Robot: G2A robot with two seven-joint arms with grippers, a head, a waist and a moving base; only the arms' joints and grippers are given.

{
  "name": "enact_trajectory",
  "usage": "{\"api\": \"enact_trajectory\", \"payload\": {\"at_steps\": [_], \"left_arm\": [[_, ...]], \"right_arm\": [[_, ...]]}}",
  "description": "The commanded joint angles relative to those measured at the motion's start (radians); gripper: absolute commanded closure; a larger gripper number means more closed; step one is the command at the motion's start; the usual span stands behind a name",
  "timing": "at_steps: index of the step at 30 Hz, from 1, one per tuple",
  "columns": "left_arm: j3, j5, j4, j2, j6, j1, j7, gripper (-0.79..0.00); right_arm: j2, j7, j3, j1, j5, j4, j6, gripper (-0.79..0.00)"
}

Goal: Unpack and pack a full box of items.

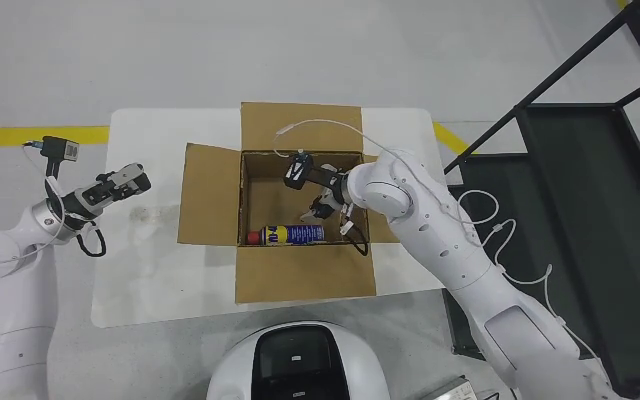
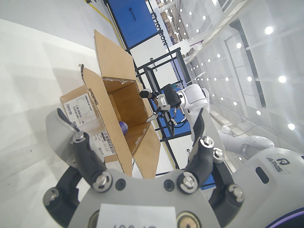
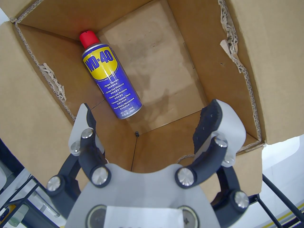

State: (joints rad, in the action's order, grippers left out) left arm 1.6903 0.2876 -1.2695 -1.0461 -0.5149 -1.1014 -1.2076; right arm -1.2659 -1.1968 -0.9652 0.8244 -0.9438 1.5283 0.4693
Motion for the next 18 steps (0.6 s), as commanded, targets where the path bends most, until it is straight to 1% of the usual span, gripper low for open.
{"api": "enact_trajectory", "payload": {"at_steps": [1, 6, 10, 14, 18], "left_arm": [[0.000, 0.000, 0.000, 0.000, 0.000, 0.000, 0.000, -0.785], [0.000, 0.000, 0.000, 0.000, 0.000, 0.000, 0.000, -0.785], [0.000, 0.000, 0.000, 0.000, 0.000, 0.000, 0.000, -0.785], [0.000, 0.000, 0.000, 0.000, 0.000, 0.000, 0.000, -0.785], [0.000, 0.000, 0.000, 0.000, 0.000, 0.000, 0.000, -0.785]], "right_arm": [[0.000, 0.000, 0.000, 0.000, 0.000, 0.000, 0.000, -0.785], [0.000, 0.009, 0.003, 0.005, -0.003, 0.002, 0.002, -0.785], [-0.002, 0.013, 0.032, -0.001, 0.010, -0.008, 0.040, -0.785], [-0.013, 0.005, 0.075, -0.041, 0.066, -0.069, 0.072, -0.785], [-0.035, -0.013, 0.155, -0.098, 0.106, -0.155, 0.100, -0.785]]}}
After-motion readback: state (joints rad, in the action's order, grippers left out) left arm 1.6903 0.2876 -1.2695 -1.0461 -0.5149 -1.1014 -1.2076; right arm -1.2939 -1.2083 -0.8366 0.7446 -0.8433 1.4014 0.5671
